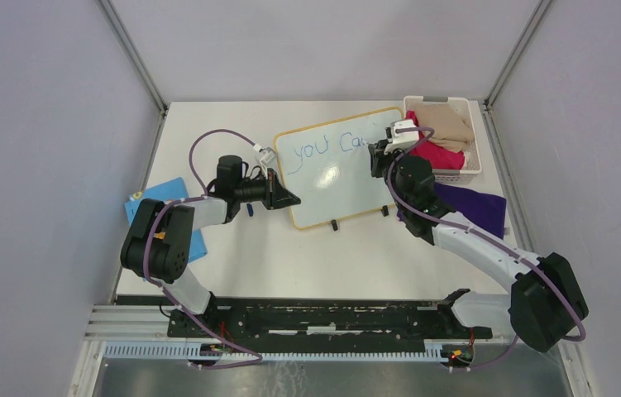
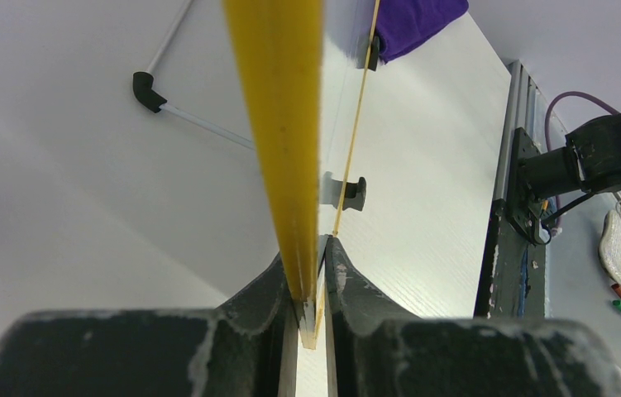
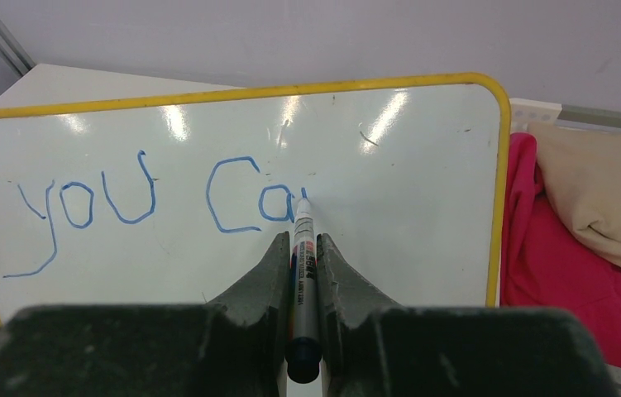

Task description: Write a sentence on the whiteboard

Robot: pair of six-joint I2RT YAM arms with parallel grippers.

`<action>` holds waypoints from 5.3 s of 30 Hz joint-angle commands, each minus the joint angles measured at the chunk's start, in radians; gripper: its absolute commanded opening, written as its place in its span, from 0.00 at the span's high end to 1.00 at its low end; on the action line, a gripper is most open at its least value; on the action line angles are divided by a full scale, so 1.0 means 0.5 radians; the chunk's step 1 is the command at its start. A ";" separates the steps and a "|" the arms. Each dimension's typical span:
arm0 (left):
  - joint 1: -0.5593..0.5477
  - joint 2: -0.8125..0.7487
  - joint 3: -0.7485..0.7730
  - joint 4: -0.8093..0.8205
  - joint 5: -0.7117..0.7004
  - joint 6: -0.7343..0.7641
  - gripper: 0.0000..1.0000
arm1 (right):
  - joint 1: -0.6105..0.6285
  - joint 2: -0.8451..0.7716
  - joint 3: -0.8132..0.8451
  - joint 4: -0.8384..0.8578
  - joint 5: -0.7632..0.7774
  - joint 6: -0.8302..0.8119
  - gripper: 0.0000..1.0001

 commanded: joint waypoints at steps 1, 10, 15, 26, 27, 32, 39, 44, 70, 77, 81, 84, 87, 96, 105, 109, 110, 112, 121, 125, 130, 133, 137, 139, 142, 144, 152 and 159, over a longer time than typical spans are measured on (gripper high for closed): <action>-0.037 0.008 0.011 -0.159 -0.164 0.176 0.98 | -0.017 0.035 0.101 0.040 0.002 -0.023 1.00; -0.037 0.017 0.015 -0.171 -0.168 0.184 0.98 | -0.072 0.073 0.155 0.035 0.014 -0.026 1.00; -0.037 0.017 0.016 -0.174 -0.167 0.188 0.98 | -0.099 0.058 0.118 0.027 0.024 -0.009 1.00; -0.043 0.006 0.020 -0.192 -0.181 0.196 0.98 | -0.107 -0.024 -0.062 0.030 0.023 0.031 1.00; -0.046 0.005 0.020 -0.199 -0.183 0.199 0.98 | -0.107 -0.031 -0.074 0.033 0.023 0.036 1.00; -0.053 0.002 0.021 -0.204 -0.186 0.203 0.98 | -0.107 -0.066 -0.127 0.027 0.017 0.054 1.00; -0.056 0.005 0.021 -0.205 -0.190 0.203 0.98 | -0.107 -0.123 -0.124 -0.026 0.023 0.056 1.00; -0.056 0.002 0.023 -0.205 -0.189 0.206 0.98 | -0.104 -0.260 -0.056 -0.050 -0.037 0.073 1.00; -0.056 0.027 0.036 -0.247 -0.215 0.230 0.98 | 0.912 -0.268 -0.433 0.257 0.236 -0.332 1.00; -0.056 0.032 0.039 -0.248 -0.216 0.229 0.98 | 0.964 -0.101 -0.360 0.351 0.306 -0.357 1.00; -0.056 0.036 0.034 -0.248 -0.216 0.228 0.98 | 0.965 -0.017 -0.303 0.359 0.365 -0.365 1.00; -0.056 0.036 0.035 -0.248 -0.216 0.230 0.98 | 0.965 0.044 -0.263 0.367 0.391 -0.363 1.00; -0.057 0.034 0.036 -0.248 -0.216 0.228 0.98 | 0.965 0.086 -0.240 0.404 0.402 -0.346 1.00; -0.058 0.042 0.035 -0.248 -0.216 0.230 0.98 | 0.958 0.218 -0.141 0.430 0.458 -0.333 1.00; -0.057 0.039 0.037 -0.251 -0.219 0.230 0.98 | 0.913 0.317 -0.101 0.405 0.473 -0.314 1.00; -0.056 0.035 0.039 -0.253 -0.220 0.234 0.98 | 0.895 0.342 -0.109 0.382 0.455 -0.305 1.00; -0.058 0.036 0.041 -0.254 -0.220 0.234 0.98 | 0.895 0.346 -0.117 0.378 0.454 -0.303 1.00; -0.057 0.038 0.039 -0.254 -0.219 0.233 0.98 | 0.894 0.346 -0.139 0.370 0.451 -0.298 1.00; -0.059 0.036 0.040 -0.263 -0.223 0.236 0.98 | 0.895 0.284 -0.283 0.334 0.414 -0.277 1.00; -0.059 0.037 0.040 -0.263 -0.223 0.238 0.98 | 0.895 0.215 -0.389 0.327 0.333 -0.277 1.00; -0.061 0.035 0.040 -0.265 -0.222 0.235 0.98 | 0.898 0.186 -0.452 0.318 0.275 -0.277 1.00; -0.066 0.028 0.040 -0.269 -0.226 0.242 0.98 | 0.898 0.192 -0.452 0.321 0.269 -0.277 1.00; -0.073 0.027 0.040 -0.284 -0.231 0.251 0.98 | 0.896 0.214 -0.383 0.318 0.294 -0.277 1.00; -0.074 0.028 0.044 -0.285 -0.234 0.252 0.98 | 0.897 0.222 -0.338 0.312 0.296 -0.277 1.00; -0.074 0.027 0.042 -0.288 -0.235 0.257 0.98 | 0.898 0.235 -0.276 0.306 0.303 -0.302 1.00; -0.077 0.027 0.045 -0.288 -0.234 0.257 0.98 | 0.897 0.248 -0.245 0.297 0.311 -0.321 1.00; -0.077 0.028 0.046 -0.293 -0.236 0.259 0.98 | 0.900 0.297 -0.196 0.281 0.221 -0.326 1.00; -0.077 0.036 0.054 -0.303 -0.238 0.265 0.98 | 0.915 0.294 -0.263 0.263 0.163 -0.300 1.00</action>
